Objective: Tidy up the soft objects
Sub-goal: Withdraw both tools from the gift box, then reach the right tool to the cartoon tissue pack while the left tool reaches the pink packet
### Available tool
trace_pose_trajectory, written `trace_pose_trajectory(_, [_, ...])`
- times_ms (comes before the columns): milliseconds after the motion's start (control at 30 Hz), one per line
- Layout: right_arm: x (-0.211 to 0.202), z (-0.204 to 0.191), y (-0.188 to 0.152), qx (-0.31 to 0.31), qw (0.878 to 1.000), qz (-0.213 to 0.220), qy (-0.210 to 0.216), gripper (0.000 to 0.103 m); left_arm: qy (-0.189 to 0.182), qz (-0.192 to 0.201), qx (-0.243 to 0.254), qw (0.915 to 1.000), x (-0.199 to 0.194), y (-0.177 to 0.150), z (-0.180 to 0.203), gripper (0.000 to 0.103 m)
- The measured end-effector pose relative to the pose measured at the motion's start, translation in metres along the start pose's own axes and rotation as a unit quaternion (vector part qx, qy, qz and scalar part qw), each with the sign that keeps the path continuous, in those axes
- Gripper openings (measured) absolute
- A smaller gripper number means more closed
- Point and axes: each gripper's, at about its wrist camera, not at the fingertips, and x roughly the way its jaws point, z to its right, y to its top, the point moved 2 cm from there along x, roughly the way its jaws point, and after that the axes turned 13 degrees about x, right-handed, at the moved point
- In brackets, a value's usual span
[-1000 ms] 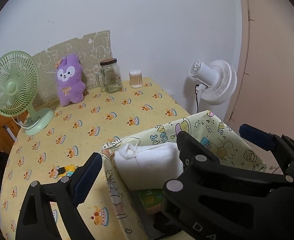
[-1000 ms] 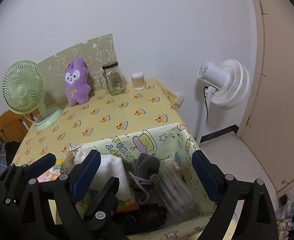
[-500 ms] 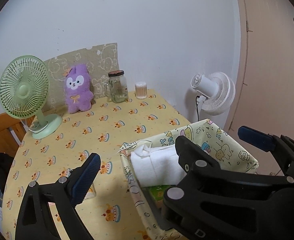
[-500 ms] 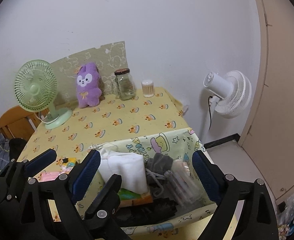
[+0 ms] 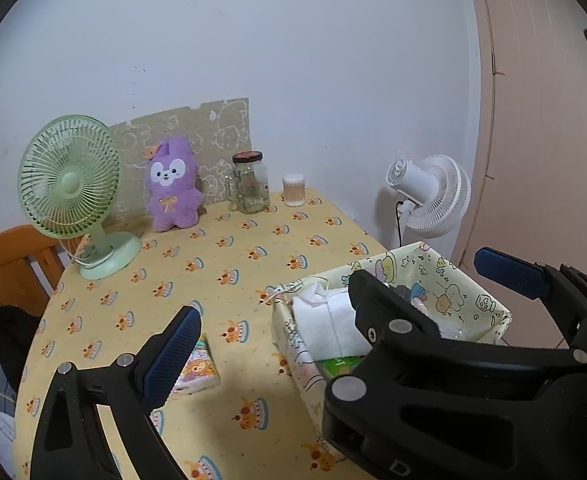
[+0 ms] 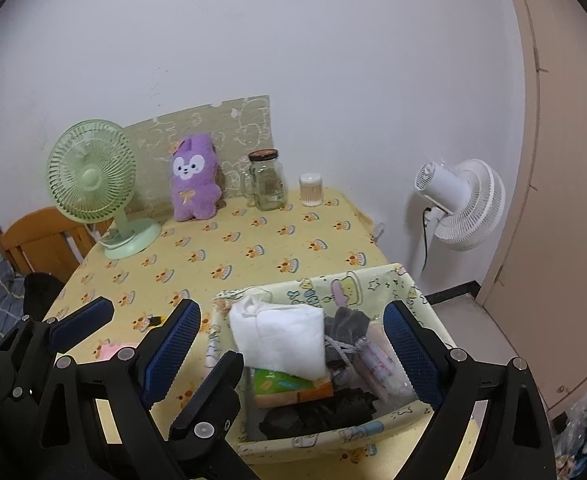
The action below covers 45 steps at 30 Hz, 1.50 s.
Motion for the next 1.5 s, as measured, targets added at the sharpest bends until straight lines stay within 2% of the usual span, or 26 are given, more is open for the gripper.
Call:
trace_pose_trajectory(933, [-0.015,-0.084,-0.022,-0.03,0.999,-0.013,0.042,0.095,0.059,0.005,-0.028,0.9978,-0.044,-0.034,-0.07,0.098])
trace_pose_trajectory(1500, [0.008,-0.115,-0.052,-0.041,0.996,-0.038,0.063,0.095,0.076,-0.024,-0.054,0.9954,-0.033,-0.07,-0.096,0.098])
